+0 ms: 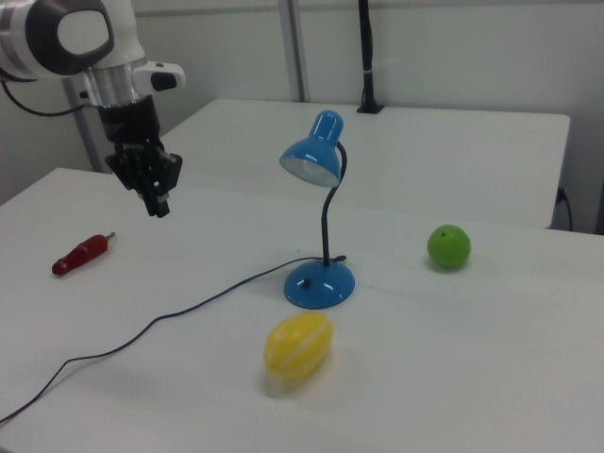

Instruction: Turn on desk lamp

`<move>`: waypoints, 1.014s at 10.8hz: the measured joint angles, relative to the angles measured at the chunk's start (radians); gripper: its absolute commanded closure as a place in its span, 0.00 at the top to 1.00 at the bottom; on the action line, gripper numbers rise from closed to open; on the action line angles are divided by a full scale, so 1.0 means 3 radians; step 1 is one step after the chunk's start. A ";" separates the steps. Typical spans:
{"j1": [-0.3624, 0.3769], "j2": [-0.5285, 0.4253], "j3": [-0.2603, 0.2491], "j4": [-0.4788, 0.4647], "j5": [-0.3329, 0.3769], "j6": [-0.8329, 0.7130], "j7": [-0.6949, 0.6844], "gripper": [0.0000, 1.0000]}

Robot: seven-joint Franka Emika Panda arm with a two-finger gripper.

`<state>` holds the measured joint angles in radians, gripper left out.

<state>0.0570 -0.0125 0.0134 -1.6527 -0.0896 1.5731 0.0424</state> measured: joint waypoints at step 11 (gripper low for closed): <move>-0.0177 0.0271 -0.0020 -0.0233 0.0000 0.0600 0.0155 0.00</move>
<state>0.0038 0.0687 0.0073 -1.7225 -0.0896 1.7530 0.0889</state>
